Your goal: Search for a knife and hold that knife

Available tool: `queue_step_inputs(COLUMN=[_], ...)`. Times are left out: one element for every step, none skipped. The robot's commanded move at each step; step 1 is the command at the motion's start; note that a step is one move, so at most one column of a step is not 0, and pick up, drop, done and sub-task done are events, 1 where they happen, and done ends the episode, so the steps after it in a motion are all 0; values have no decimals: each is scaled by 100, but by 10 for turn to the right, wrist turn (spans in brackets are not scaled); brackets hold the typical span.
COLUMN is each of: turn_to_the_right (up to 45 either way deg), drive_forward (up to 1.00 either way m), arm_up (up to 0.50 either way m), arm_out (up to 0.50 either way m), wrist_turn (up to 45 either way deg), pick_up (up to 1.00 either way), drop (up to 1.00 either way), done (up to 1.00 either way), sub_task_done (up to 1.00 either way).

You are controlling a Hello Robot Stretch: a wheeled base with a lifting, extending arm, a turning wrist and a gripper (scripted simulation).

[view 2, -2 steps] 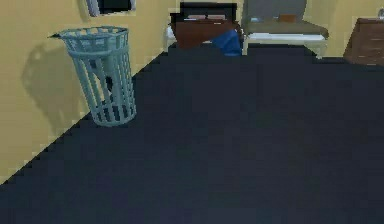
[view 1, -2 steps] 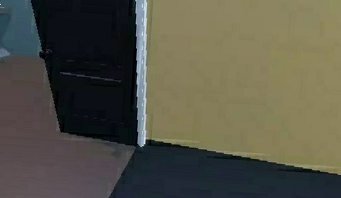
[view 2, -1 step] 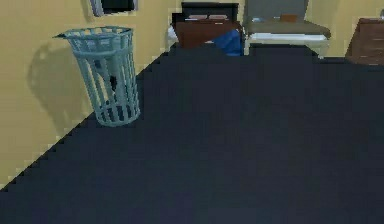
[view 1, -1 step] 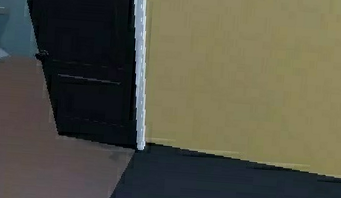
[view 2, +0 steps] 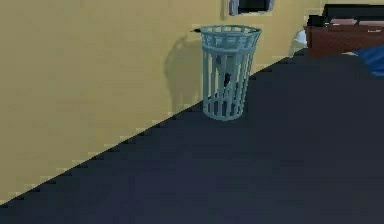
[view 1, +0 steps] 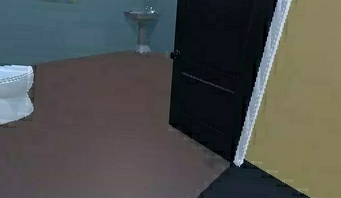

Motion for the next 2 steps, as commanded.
queue_step_inputs(turn_to_the_right=[0, -210], drive_forward=[45, 0], arm_up=[0, 0], arm_out=[0, 0], wrist_turn=[0, 0], pick_up=[0, 0], drop=[0, 0], done=[0, 0], sub_task_done=[0, 0])
